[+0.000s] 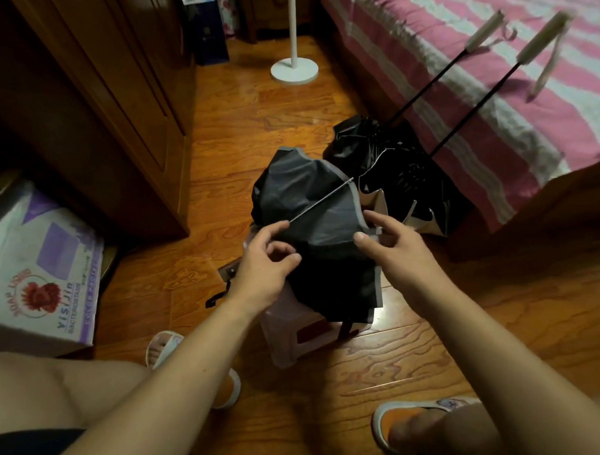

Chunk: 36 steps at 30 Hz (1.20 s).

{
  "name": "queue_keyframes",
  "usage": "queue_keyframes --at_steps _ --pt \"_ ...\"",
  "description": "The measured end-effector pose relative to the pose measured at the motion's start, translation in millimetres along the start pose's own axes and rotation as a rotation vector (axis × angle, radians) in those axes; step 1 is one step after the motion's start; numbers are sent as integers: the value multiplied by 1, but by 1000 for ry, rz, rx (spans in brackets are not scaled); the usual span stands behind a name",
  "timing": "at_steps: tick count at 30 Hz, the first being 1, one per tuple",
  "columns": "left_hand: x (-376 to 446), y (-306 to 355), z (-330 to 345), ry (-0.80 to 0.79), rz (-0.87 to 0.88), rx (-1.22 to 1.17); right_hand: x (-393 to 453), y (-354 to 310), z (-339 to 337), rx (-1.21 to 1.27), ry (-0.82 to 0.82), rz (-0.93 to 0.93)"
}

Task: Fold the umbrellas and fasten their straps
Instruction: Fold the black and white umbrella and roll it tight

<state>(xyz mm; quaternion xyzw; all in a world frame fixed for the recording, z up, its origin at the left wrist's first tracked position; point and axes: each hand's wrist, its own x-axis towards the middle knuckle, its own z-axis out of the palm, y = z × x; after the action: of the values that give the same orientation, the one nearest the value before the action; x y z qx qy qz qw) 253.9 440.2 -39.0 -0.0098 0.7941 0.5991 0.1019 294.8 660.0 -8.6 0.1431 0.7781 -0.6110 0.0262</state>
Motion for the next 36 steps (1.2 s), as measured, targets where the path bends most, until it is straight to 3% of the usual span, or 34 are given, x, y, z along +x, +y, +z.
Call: queue_keyframes --at_steps 4,6,11,16,22,27,31,36 --pt "-19 -9 3 255 -30 -188 5 -5 0 77 152 -49" --pt "-25 -12 4 298 -17 -244 7 -6 -5 86 187 -52" --pt "-27 -2 13 228 -123 -408 -1 -10 -11 36 108 -71" --pt "-21 18 27 94 -123 -400 -6 -9 -9 20 68 -89" --pt "-34 10 21 206 120 -31 3 -6 -18 100 218 -77" --pt "-46 -1 22 143 228 74 -1 -16 -24 118 196 -127" --pt "-46 11 27 161 145 -79 -4 -18 -24 71 185 -118" --pt "-61 14 34 168 97 -235 -8 -16 -30 -54 204 54"
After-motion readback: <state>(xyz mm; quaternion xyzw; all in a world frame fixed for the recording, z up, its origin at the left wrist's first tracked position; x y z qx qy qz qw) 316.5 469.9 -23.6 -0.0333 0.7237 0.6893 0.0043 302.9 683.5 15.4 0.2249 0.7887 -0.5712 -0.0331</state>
